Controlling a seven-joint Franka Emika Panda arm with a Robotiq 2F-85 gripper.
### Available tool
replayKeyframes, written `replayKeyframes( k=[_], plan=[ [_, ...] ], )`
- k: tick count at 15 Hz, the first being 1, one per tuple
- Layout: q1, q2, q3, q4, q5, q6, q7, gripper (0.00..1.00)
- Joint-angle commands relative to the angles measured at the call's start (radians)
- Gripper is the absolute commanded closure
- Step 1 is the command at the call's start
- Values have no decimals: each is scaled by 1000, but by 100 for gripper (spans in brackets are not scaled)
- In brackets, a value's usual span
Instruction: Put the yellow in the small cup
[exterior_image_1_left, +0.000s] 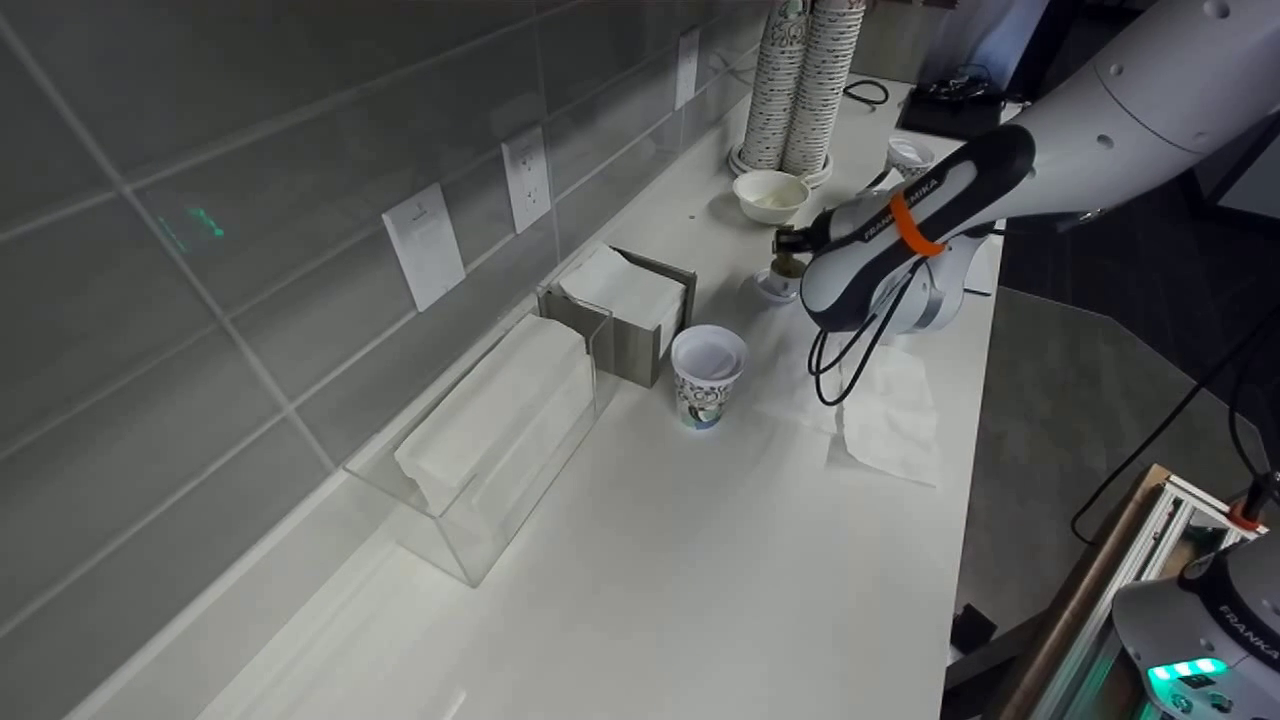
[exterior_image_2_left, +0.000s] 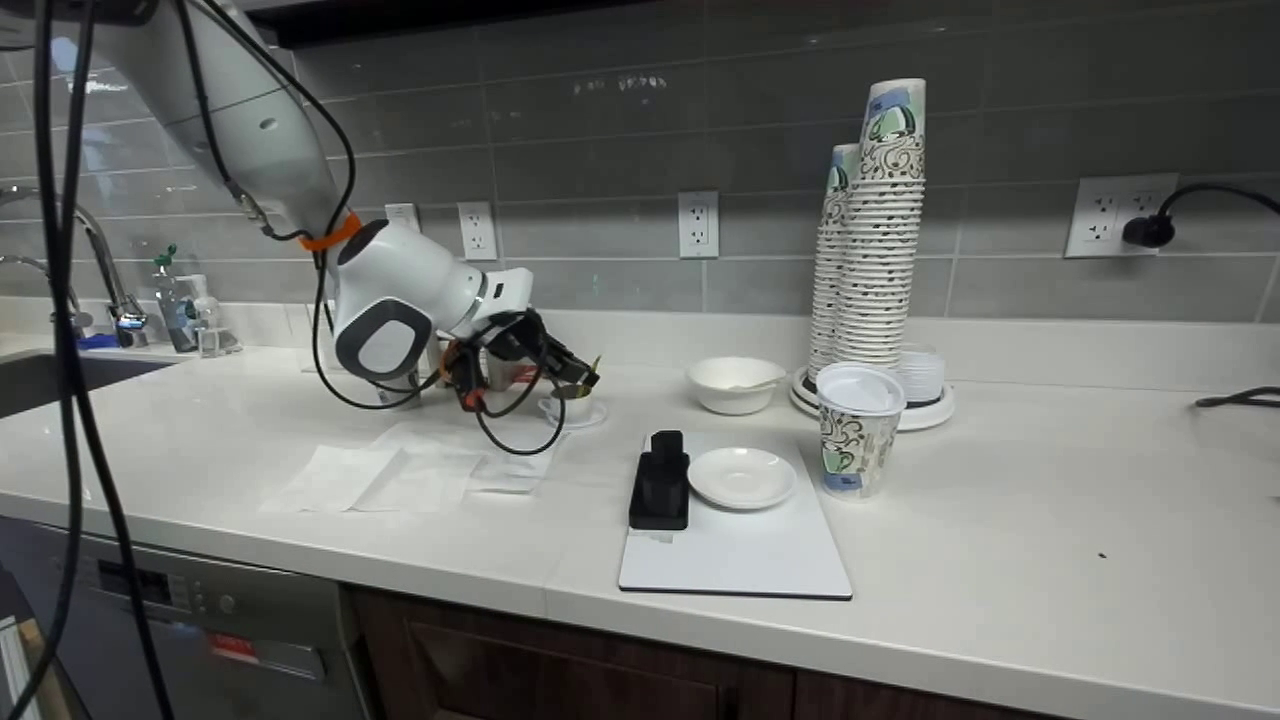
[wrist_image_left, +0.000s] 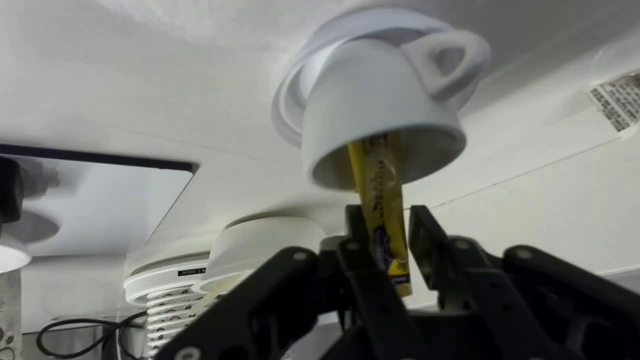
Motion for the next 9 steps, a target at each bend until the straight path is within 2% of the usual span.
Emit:
replayKeyframes(
  k=[1,2,3,6,9],
  plan=[
    [25,-24,-1,-68,11,71,-20,38],
    [28,-31,1,-85,9,89,-22,32],
    [58,-39,-31,-111,-27,113,17,24],
    [77,-59,-32,-167,-39,218,4,4],
    [101,-93,-37,-232,-12,301,-50,0]
  ],
)
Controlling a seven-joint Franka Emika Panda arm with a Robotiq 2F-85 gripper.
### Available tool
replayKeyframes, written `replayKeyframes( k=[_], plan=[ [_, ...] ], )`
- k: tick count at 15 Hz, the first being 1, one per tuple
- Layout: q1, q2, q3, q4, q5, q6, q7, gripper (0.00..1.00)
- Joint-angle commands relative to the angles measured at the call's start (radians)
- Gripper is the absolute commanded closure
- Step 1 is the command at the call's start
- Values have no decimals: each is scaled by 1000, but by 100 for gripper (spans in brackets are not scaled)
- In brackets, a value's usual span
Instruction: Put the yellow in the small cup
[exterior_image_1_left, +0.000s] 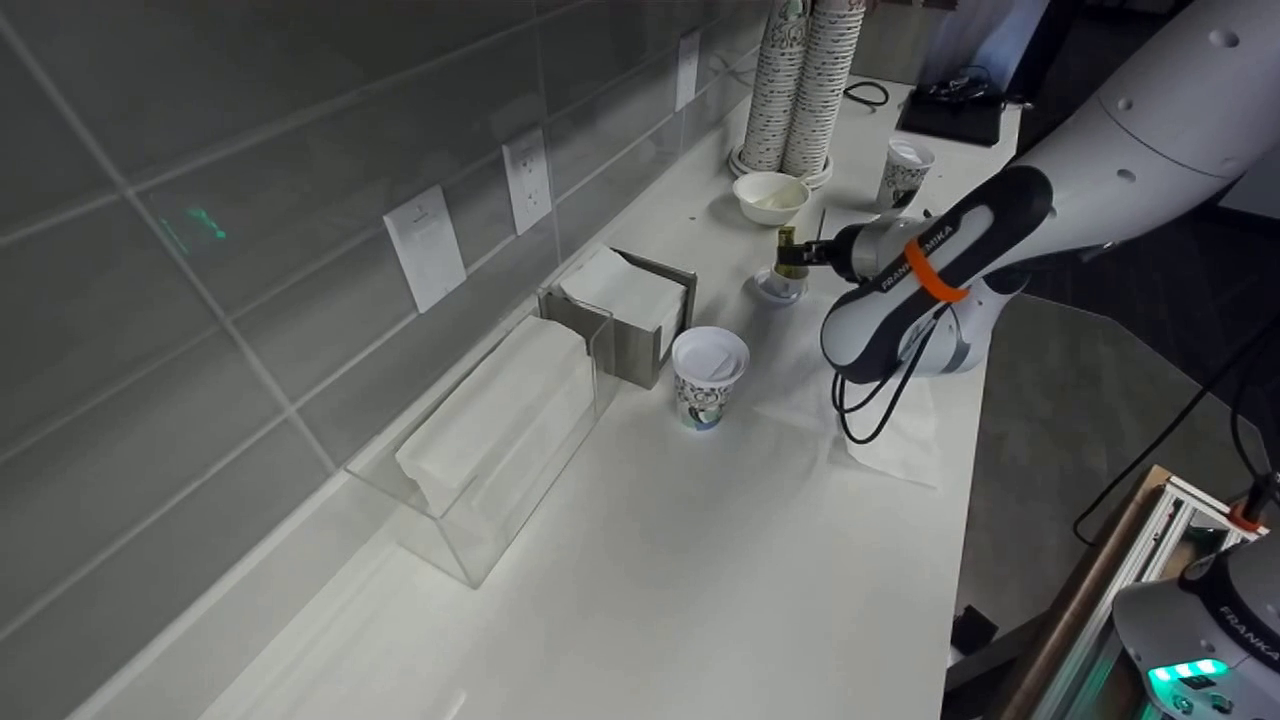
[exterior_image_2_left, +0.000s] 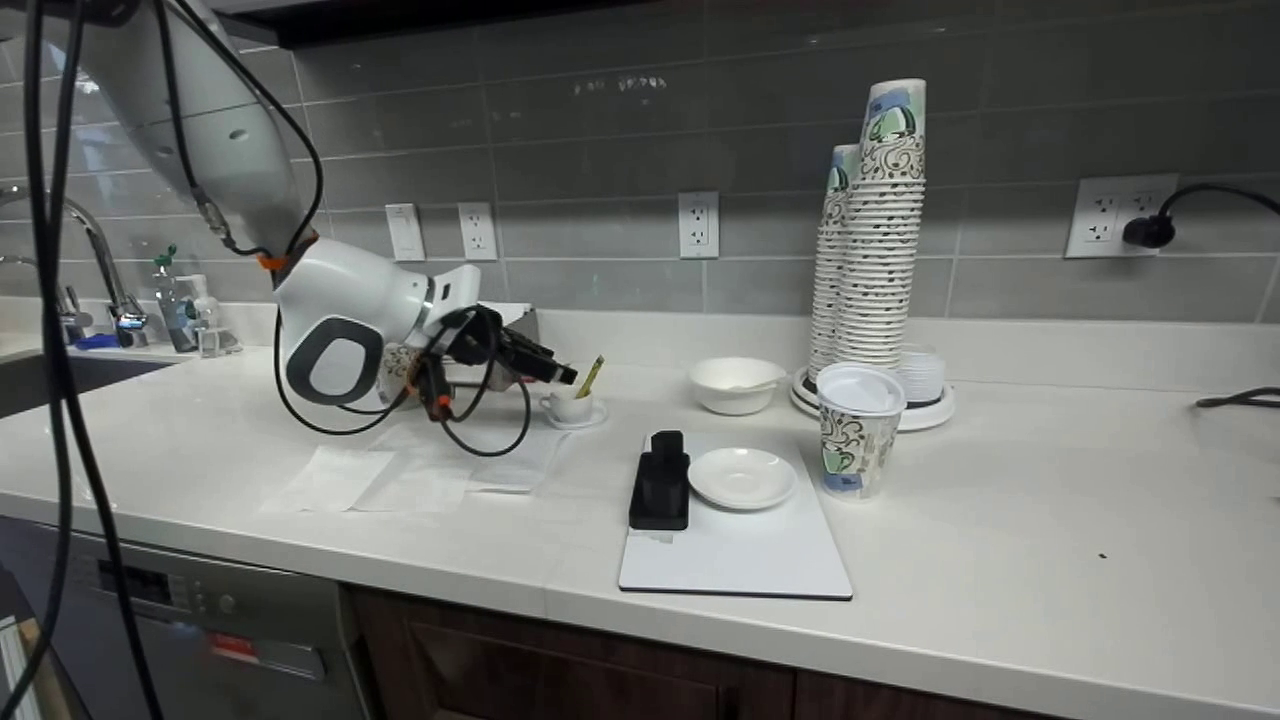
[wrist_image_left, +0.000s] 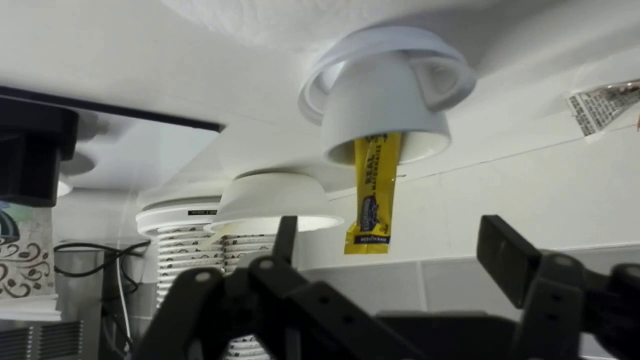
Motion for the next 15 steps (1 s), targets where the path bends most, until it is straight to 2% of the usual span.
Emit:
replayKeyframes(
  k=[1,5,7,9,13,15],
  plan=[
    [35,-87,-24,-119,-11,80,-61,0],
    [55,-193,-20,-230,25,127,-191,0],
    [63,-258,-14,-281,75,60,-281,0],
    [95,-317,-11,-308,248,-19,-404,0],
    [139,-404,5,-316,573,-53,-649,0],
    [147,-454,13,-306,698,-67,-771,0]
  ],
)
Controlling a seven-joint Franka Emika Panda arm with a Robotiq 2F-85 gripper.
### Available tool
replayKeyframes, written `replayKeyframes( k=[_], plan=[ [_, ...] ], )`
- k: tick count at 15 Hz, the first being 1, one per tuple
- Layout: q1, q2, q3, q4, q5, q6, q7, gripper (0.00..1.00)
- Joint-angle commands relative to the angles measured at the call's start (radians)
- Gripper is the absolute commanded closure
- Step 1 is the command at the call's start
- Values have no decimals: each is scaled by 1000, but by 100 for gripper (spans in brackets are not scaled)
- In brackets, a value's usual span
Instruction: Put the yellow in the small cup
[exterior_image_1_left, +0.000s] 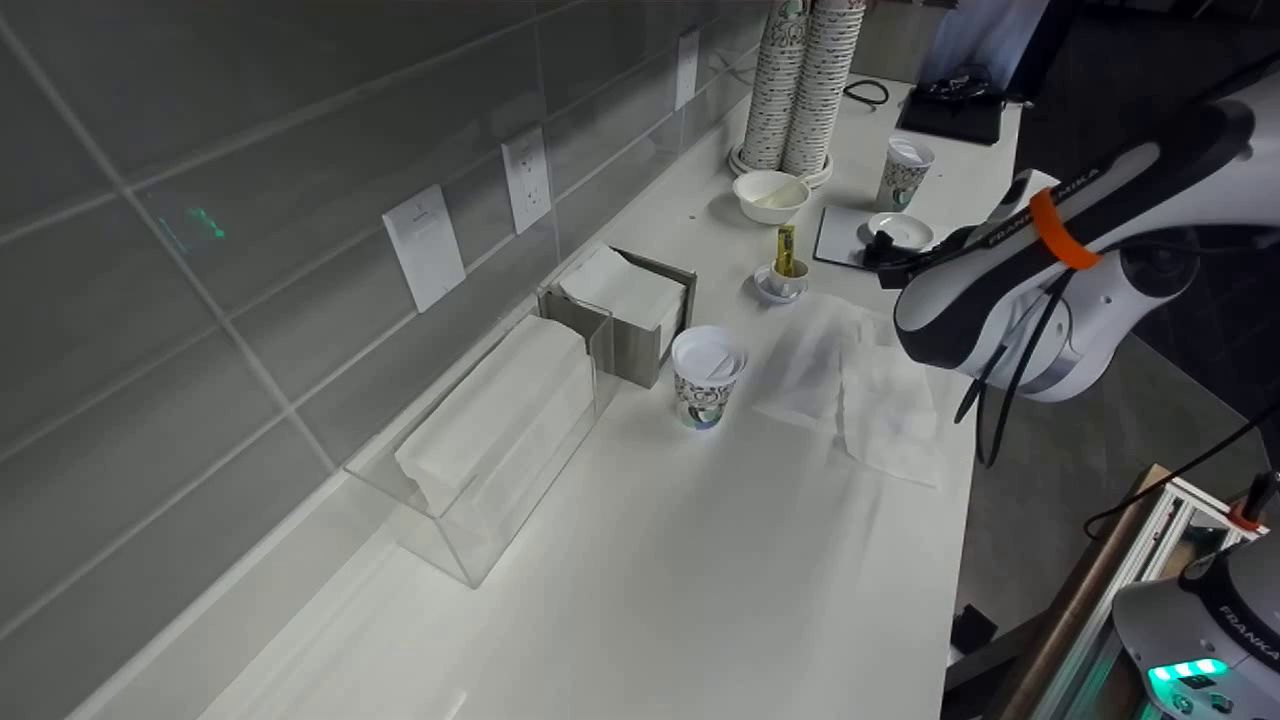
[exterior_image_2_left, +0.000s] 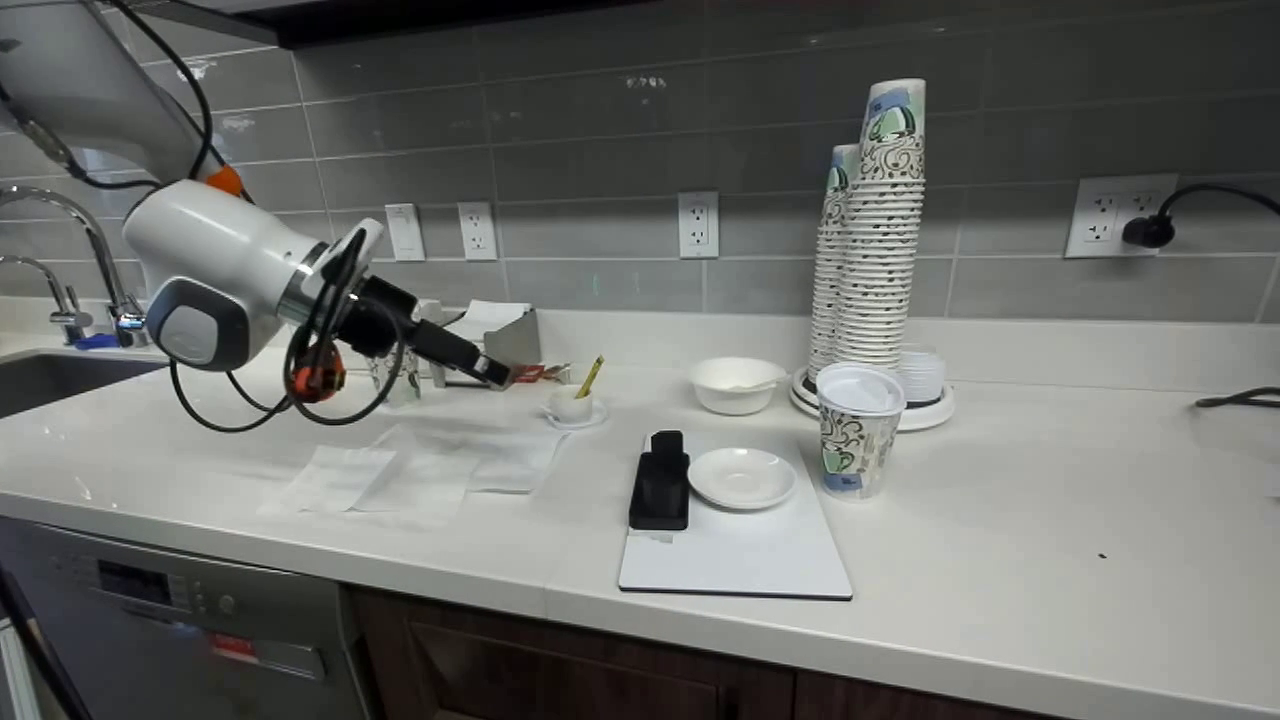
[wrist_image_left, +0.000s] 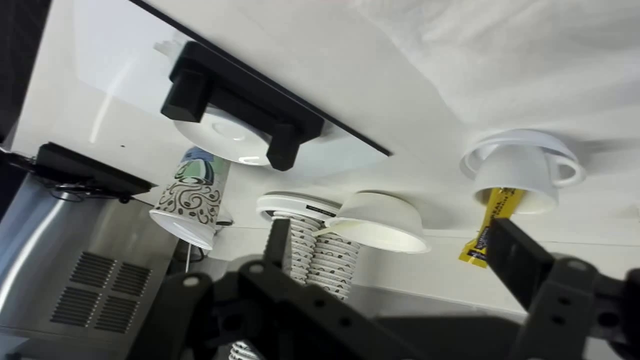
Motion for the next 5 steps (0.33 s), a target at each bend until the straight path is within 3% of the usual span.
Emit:
replayKeyframes(
  k=[1,2,5],
  plan=[
    [22,-136,16,-6,213,-57,-224,0],
    [12,-48,10,1,118,-11,-110,0],
    [12,-63,10,0,130,-13,-127,0]
  ],
)
